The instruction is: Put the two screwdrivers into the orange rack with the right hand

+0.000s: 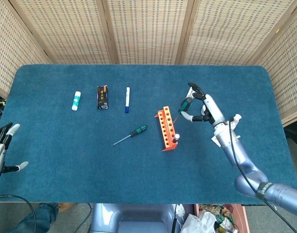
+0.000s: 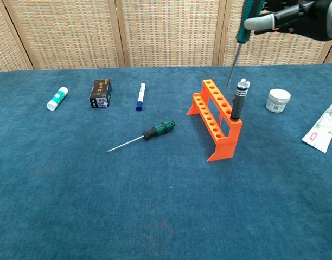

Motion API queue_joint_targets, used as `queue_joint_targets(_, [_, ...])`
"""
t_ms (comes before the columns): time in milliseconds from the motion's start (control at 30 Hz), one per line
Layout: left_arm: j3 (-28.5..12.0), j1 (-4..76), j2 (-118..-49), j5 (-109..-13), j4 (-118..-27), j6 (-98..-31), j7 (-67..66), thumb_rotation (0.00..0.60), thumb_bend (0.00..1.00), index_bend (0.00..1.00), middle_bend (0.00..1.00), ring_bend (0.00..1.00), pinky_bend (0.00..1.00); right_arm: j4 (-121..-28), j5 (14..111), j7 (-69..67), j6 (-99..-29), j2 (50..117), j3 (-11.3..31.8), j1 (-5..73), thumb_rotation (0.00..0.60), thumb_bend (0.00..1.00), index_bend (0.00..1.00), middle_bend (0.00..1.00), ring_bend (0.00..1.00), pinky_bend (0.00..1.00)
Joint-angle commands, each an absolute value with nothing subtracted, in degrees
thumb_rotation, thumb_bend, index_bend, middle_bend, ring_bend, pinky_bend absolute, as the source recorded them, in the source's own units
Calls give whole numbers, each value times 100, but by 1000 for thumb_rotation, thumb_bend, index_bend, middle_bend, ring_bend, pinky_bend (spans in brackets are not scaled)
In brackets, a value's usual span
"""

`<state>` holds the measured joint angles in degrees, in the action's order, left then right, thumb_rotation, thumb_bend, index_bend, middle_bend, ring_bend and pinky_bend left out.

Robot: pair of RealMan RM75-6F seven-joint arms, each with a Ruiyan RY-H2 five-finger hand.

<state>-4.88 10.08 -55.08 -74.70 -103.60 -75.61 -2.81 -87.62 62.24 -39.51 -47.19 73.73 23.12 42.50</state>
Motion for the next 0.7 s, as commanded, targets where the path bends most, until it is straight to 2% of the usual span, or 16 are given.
queue_joint_targets(33, [-495, 1017, -5516, -7446, -10356, -7550, -298, 600, 0, 0, 0, 0, 0, -8738, 6148, -3883, -4661, 7430, 2389, 4327, 600, 434, 662, 48, 0, 83])
queue_joint_targets(700, [-497, 1027, -5530, -7408, -10368, -7556, -345, 600, 0, 0, 0, 0, 0, -8761, 5953, -3687, -4414, 7549, 2413, 4336, 600, 434, 671, 58, 0, 83])
